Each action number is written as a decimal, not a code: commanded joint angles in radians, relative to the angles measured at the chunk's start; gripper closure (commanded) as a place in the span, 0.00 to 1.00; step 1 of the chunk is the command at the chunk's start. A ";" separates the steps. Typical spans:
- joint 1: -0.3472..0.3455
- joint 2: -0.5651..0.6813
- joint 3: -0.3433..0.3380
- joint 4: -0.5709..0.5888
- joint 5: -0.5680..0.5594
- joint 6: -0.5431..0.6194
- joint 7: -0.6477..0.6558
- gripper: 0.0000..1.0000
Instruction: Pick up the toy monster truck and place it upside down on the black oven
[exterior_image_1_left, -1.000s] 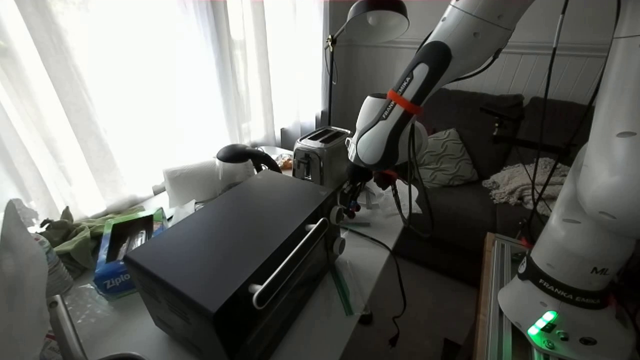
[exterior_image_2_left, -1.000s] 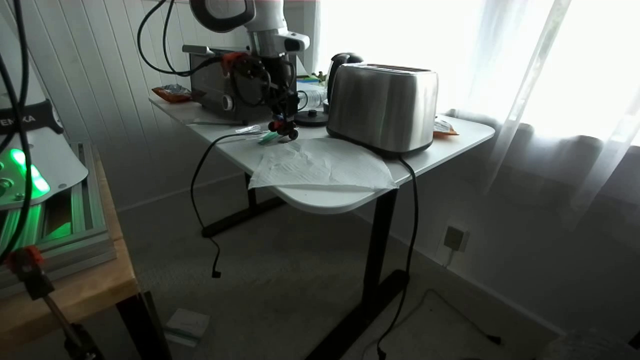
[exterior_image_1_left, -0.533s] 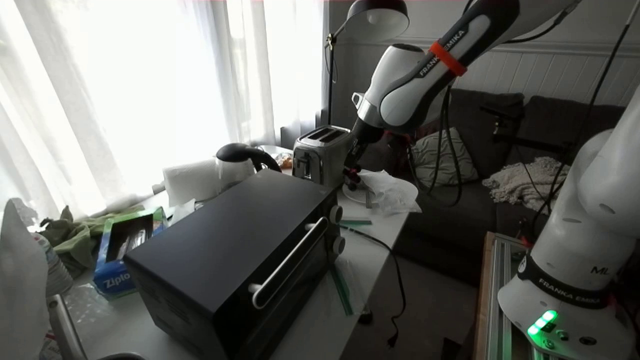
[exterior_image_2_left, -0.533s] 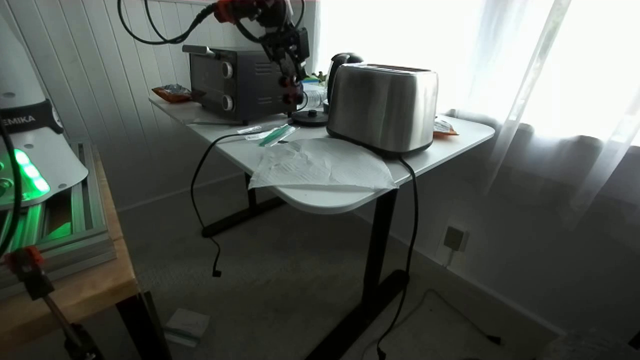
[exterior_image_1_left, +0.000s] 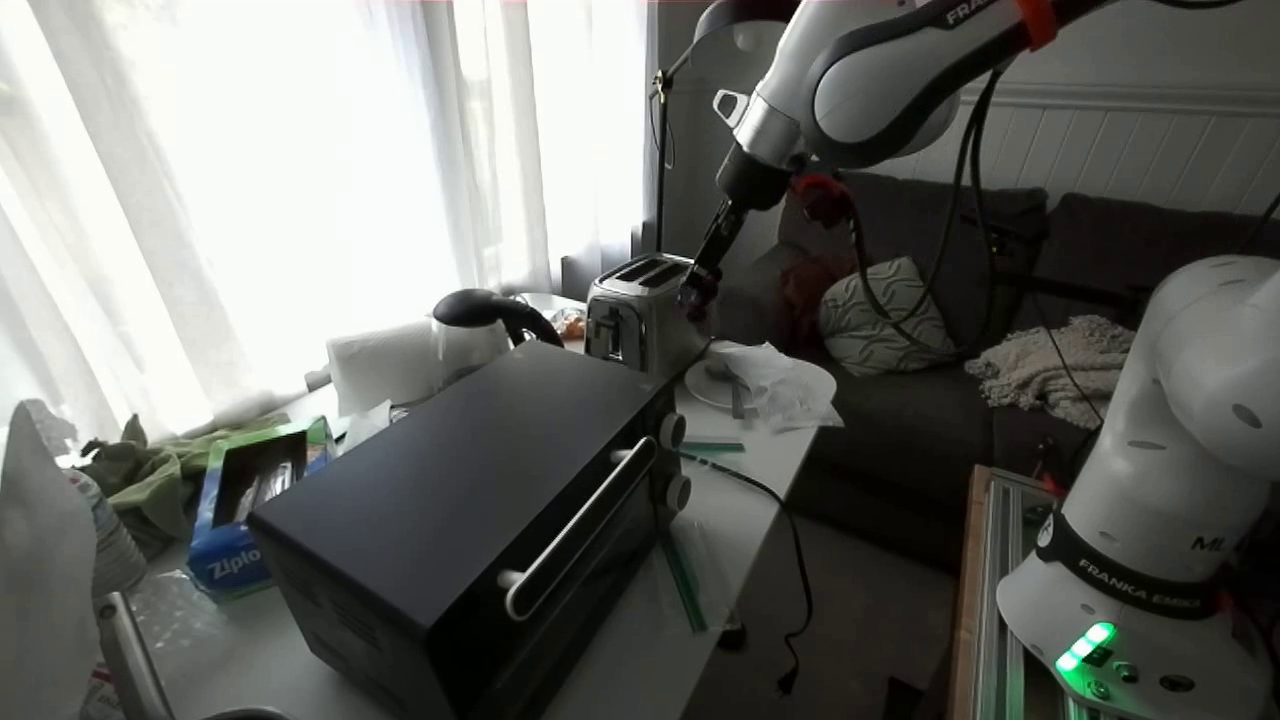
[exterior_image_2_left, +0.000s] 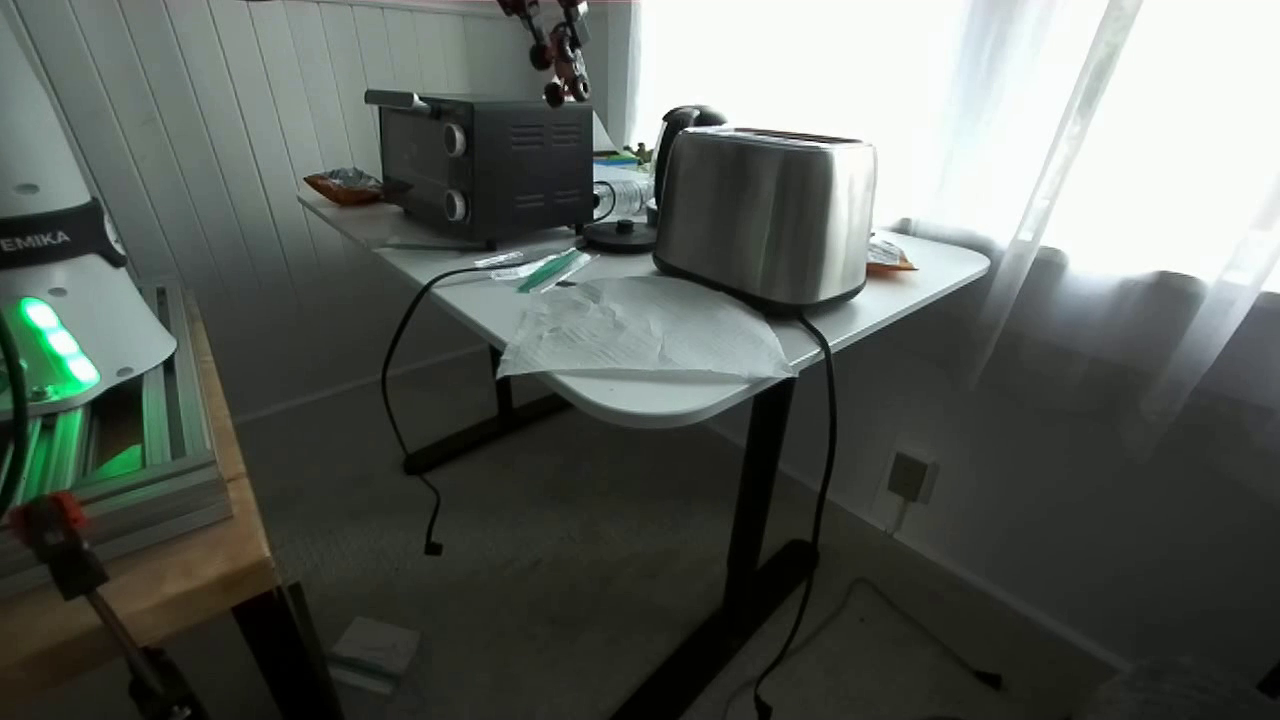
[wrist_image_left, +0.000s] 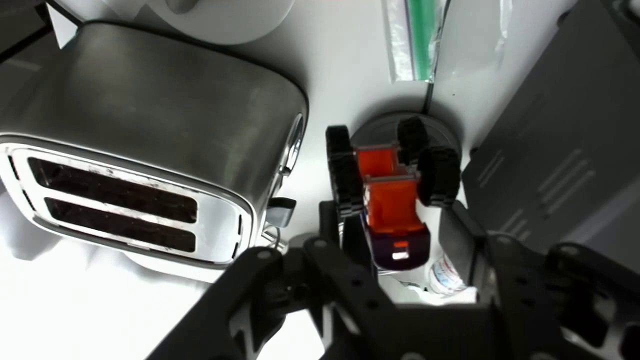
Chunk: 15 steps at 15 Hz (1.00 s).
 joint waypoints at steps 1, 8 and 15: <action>0.069 -0.141 0.008 0.008 -0.032 -0.173 -0.039 0.72; 0.251 -0.187 0.055 0.139 0.002 -0.464 -0.134 0.72; 0.394 -0.058 0.100 0.270 0.023 -0.561 -0.285 0.72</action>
